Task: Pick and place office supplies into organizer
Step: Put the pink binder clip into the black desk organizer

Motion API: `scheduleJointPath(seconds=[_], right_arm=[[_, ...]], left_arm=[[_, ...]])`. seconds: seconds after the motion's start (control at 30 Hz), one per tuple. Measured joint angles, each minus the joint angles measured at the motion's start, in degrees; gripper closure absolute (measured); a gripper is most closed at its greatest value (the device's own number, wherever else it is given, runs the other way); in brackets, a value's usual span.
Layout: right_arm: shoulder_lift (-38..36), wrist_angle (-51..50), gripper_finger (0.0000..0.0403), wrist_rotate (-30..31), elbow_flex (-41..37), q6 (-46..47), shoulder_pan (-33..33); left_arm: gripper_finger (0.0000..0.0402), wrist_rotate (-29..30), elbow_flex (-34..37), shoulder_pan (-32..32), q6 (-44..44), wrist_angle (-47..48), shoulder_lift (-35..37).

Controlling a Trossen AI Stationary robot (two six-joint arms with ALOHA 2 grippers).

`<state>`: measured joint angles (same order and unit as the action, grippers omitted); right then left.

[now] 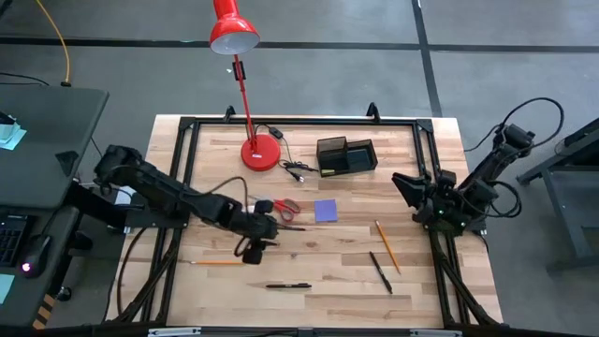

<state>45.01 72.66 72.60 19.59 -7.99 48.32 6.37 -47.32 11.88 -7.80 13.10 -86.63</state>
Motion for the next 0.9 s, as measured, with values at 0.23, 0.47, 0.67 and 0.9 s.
scheduleJointPath(seconds=[0.23, 0.47, 0.67, 0.9], right_arm=[[-1.73, -0.87, 0.0320, 0.28, 0.02, -1.17, 1.63], [-1.70, -1.90, 0.0320, 0.39, 0.02, -1.51, 1.61], [-1.72, -2.18, 0.0320, 0.39, 0.02, -1.73, 1.61], [-1.72, -2.16, 0.0320, 2.39, 0.04, -2.43, 1.61]], left_arm=[[0.0252, 1.16, -0.34, 0.50, -7.62, 0.40, -3.96], [0.0252, 1.18, -0.45, 0.52, -6.85, -0.52, -4.39], [0.0252, -0.15, -0.45, 0.94, -4.07, -0.76, -4.81], [0.0252, -1.58, -0.29, 0.91, -3.13, -0.87, -7.12]])
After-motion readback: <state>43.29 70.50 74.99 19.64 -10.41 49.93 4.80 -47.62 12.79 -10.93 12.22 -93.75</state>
